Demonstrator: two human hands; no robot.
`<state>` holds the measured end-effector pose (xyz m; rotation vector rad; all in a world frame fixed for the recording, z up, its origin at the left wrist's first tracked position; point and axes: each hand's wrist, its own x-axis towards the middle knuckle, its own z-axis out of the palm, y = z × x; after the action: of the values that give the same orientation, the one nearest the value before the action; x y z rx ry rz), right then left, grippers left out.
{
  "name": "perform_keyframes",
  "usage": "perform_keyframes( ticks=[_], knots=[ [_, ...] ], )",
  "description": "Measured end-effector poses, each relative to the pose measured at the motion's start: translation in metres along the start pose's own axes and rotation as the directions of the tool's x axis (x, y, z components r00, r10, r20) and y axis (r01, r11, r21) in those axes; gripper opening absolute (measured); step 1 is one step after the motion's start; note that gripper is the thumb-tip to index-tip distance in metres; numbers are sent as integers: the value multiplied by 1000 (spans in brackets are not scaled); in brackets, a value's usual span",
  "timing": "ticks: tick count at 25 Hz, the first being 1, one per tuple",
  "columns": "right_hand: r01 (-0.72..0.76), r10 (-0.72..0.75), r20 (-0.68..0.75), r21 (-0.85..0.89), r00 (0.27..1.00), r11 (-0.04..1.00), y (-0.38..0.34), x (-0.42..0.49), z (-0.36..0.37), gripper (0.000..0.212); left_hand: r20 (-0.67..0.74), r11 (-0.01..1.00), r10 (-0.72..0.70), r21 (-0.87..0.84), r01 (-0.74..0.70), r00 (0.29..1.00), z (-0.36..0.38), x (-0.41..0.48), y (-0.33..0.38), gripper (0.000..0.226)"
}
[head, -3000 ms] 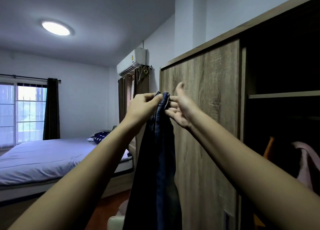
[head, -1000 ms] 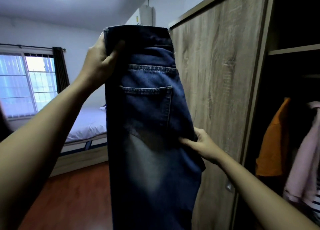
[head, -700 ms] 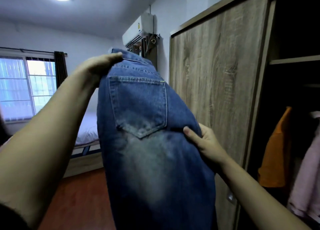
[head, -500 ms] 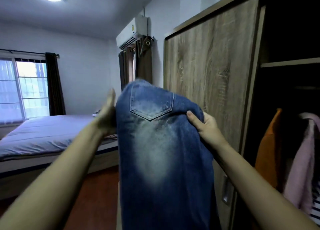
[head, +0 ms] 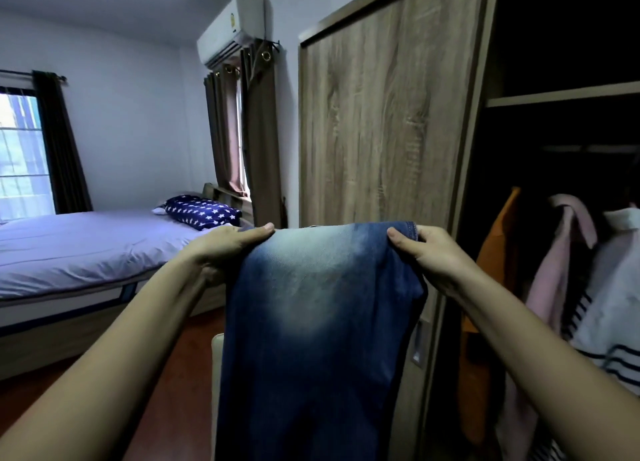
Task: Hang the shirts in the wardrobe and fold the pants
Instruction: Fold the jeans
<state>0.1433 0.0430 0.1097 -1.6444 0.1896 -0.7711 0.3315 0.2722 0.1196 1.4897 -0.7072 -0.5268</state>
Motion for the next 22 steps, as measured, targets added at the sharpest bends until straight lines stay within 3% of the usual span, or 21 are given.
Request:
perform_keyframes(
  ticks=[2,4,6,8,9,13,16,19,22],
  knots=[
    [-25,25,-11,42,1000,999,-1,-7,-10,10,9,994,31,-110,-30,999,13,-6,3,15],
    [18,-17,28,-24,999,1000,-5,-17,-20,14,-29,974,159,-157,-161,987,20,-7,1,14],
    [143,-157,-17,-323,987,936,-8,-21,-28,17,-93,942,311,-104,-320,946,23,-9,0,16],
    [198,-354,-128,-634,927,748,-8,-20,-33,21,-129,893,448,24,-449,884,27,-6,0,19],
    [210,-424,-165,-678,890,704,-10,-20,-33,24,-146,868,496,80,-490,856,30,-4,1,20],
    [346,-563,-168,-639,809,687,-32,-15,-32,28,-201,804,587,31,-593,785,54,0,13,13],
    [341,-511,-71,-665,857,665,-53,-11,-37,24,-135,810,586,66,-583,799,57,3,9,18],
    [309,-421,42,-747,906,589,-58,-10,-53,57,-29,814,572,148,-562,820,57,2,-4,49],
    [379,-428,80,-631,900,677,-66,-10,-61,50,-78,777,630,74,-625,773,63,1,7,47]
  ],
)
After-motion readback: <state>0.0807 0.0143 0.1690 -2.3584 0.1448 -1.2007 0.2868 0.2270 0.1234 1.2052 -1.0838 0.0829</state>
